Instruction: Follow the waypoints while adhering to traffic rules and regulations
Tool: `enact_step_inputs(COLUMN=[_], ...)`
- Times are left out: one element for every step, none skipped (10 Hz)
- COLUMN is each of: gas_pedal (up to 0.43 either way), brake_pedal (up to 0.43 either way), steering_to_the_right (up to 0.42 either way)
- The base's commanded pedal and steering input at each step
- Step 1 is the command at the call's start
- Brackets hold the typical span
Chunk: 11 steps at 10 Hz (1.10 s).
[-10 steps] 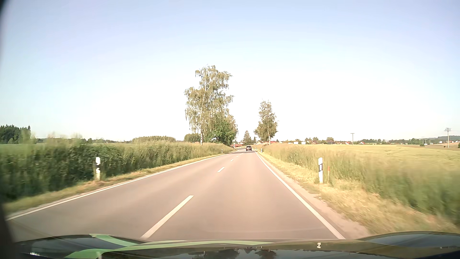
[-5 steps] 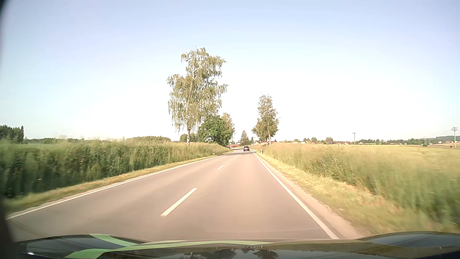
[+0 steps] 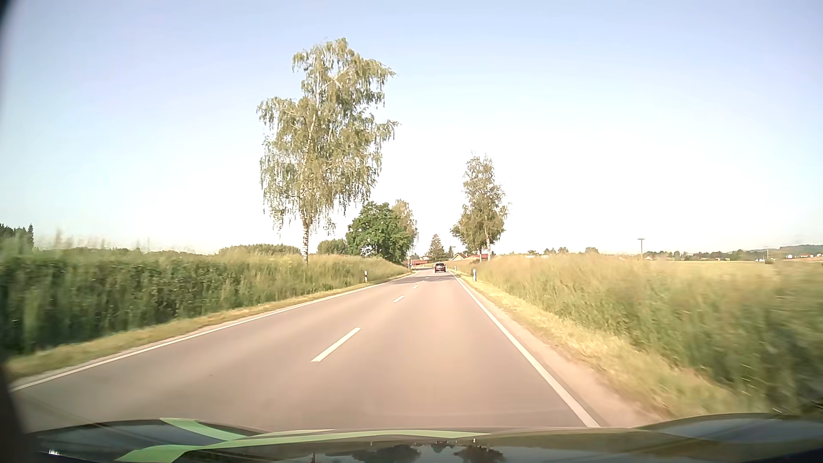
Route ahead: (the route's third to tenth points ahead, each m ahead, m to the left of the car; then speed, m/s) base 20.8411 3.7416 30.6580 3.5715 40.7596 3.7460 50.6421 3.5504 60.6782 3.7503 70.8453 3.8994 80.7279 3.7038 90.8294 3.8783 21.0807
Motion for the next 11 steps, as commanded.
enact_step_inputs(gas_pedal=[0.098, 0.098, 0.11, 0.11, 0.11, 0.11, 0.11, 0.11, 0.098, 0.098, 0.087], brake_pedal=[0.0, 0.0, 0.0, 0.0, 0.0, 0.0, 0.0, 0.0, 0.0, 0.0, 0.0], steering_to_the_right=[-0.003, -0.003, -0.002, 0.0, 0.0, 0.0, 0.0, 0.0, 0.0, 0.0, 0.0])
